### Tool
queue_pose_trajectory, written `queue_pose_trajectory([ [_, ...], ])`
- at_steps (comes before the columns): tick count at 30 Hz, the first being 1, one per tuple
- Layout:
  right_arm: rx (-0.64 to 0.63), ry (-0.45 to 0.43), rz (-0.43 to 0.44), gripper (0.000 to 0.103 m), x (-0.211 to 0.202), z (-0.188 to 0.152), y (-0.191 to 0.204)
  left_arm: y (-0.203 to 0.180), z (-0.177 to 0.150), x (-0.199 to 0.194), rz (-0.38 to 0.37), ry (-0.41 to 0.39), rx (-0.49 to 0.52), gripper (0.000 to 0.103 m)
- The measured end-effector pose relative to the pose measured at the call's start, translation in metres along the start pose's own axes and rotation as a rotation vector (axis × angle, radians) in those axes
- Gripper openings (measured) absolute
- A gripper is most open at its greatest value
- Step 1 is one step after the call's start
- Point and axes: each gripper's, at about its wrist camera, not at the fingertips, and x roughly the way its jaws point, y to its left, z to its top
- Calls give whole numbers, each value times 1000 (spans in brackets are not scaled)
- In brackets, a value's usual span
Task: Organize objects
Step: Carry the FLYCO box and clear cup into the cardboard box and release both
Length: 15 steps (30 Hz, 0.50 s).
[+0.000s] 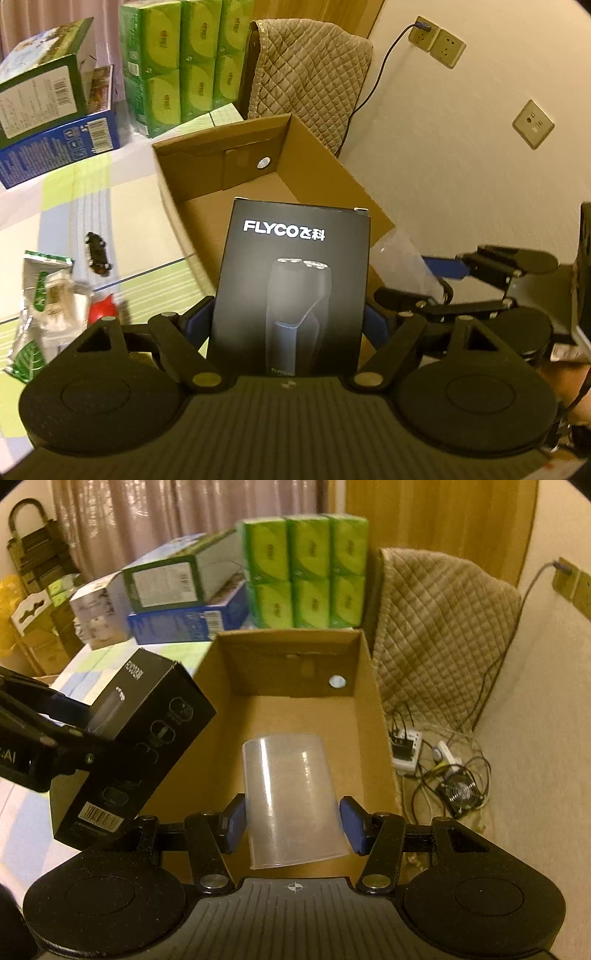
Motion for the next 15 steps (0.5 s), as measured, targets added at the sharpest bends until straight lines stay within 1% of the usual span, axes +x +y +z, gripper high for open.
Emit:
queue_pose_trajectory([
  [6, 33, 17, -5, 51, 18, -2, -18, -7, 8, 21, -10, -4, -6, 79],
  [8, 44, 20, -3, 51, 19, -5, -22, -8, 10, 25, -6, -9, -14, 82],
  [15, 55, 24, 5, 51, 23, -11, -24, -4, 8, 16, -2, -44, -10, 84],
])
